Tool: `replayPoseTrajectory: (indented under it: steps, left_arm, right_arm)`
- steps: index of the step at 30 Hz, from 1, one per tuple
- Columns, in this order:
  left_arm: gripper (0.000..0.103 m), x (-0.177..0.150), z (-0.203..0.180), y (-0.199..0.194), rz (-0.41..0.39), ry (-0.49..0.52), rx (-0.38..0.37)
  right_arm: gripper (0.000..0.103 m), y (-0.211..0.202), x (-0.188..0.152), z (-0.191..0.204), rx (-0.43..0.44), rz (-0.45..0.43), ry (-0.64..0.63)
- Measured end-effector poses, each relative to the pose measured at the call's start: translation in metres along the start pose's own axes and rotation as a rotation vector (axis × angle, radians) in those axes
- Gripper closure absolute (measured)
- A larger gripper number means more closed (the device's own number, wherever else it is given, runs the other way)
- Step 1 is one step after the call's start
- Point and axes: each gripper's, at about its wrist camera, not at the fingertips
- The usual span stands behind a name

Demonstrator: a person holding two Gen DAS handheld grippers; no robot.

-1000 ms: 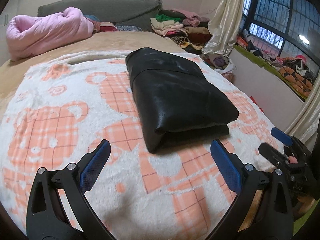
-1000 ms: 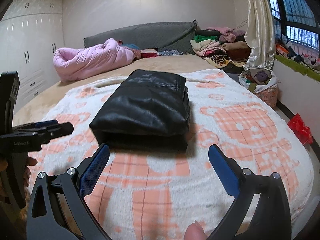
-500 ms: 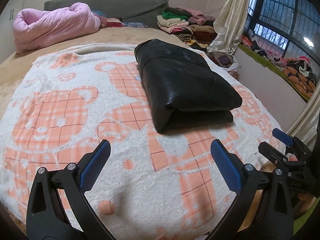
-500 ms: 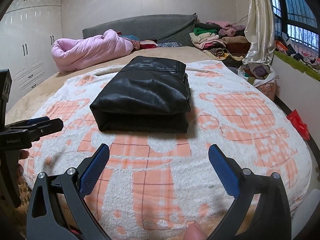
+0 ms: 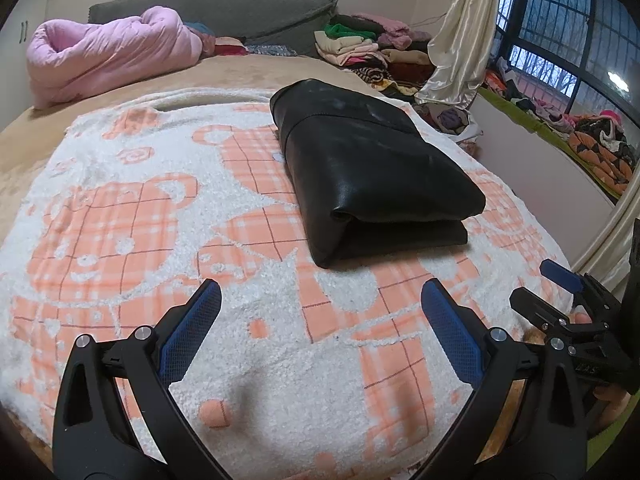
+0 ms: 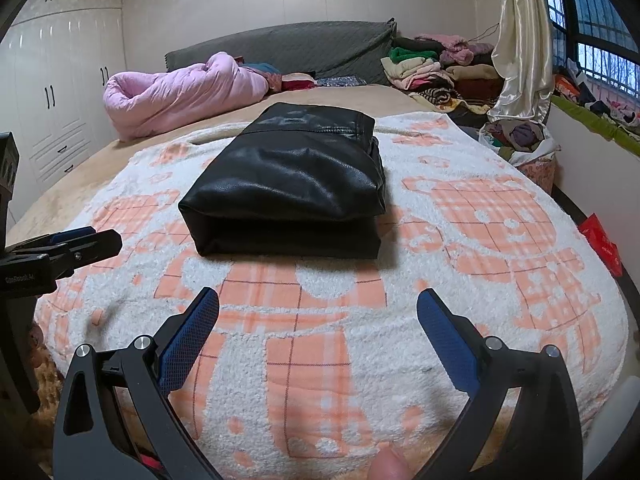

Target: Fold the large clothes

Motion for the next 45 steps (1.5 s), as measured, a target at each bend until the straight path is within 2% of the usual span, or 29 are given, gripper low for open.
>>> replayPoseTrajectory:
  steps: [45]
  left_arm:
    - [0.009, -0.0011, 0.0044, -0.0022, 0.012, 0.007, 0.042]
  right_arm:
    - [0.004, 0.0013, -0.0002, -0.0015, -0.004, 0.004, 0.004]
Point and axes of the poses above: each gripper's, at about its wrist camera, not at the fingertips, and y roughly the way its jaws point, z to its left, x to its top, and after that the axes turned 7 degrees about y, right-handed
